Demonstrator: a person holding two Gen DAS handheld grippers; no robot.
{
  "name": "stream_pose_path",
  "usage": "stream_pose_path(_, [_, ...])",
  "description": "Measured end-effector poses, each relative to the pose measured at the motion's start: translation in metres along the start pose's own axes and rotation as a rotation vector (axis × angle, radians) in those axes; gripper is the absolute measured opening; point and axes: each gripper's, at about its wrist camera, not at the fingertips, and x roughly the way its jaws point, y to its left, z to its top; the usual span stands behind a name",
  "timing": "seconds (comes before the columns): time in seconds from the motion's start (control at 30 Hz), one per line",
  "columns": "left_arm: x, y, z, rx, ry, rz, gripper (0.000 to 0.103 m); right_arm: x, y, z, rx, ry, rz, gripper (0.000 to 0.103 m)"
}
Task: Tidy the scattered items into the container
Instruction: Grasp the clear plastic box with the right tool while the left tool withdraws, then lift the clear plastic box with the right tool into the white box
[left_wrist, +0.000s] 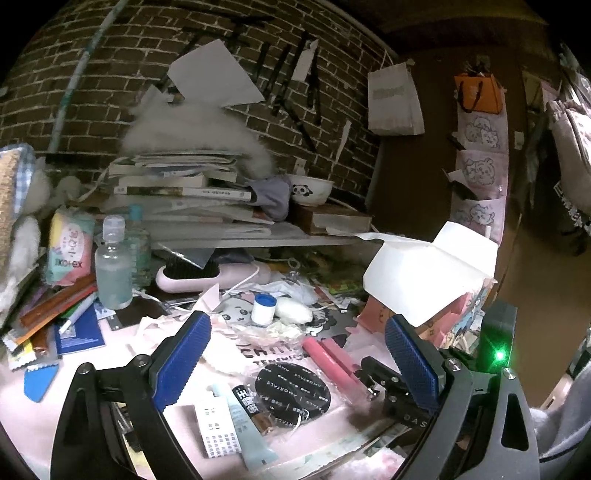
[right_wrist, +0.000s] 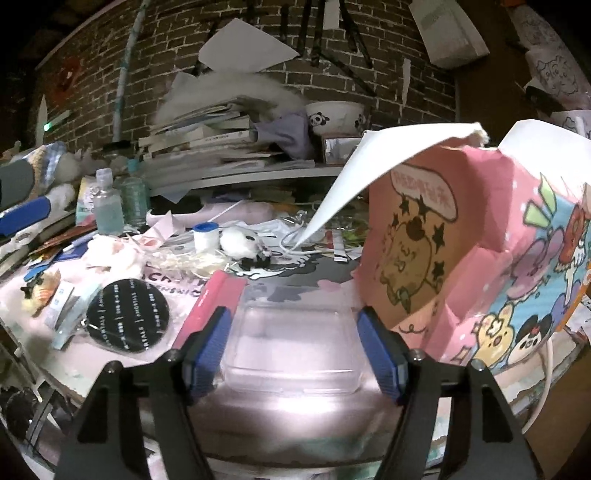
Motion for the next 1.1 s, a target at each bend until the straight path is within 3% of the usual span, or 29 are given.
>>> stream_pose_path(0.23, [-0.004,0.001,0.0,-0.003,-0.012,0.004,0.094,-0.016,0.003,0.008,-0.011,-0.074,0.012,0.068])
stream_pose_path(0.37, [-0.01,0.004,0.001,-0.008,-0.028,0.011,0.094,-0.02,0.011,0.016,-0.006,-0.078,0.105,0.068])
stream_pose_path(0.77, [-0.039,0.019,0.005,-0.032,-0.088,0.083,0.094,-0.026,0.061,0.037,-0.086,-0.143,0.273,0.067])
stream_pose_path(0.93, [-0.045,0.025,0.007,-0.045,-0.104,0.103,0.095,-0.04,0.064,0.053,-0.131,-0.225,0.251,0.067])
stream_pose_path(1.1, [-0.04,0.026,0.007,-0.053,-0.087,0.115,0.095,-0.061,0.039,0.082,-0.154,-0.29,0.184,0.067])
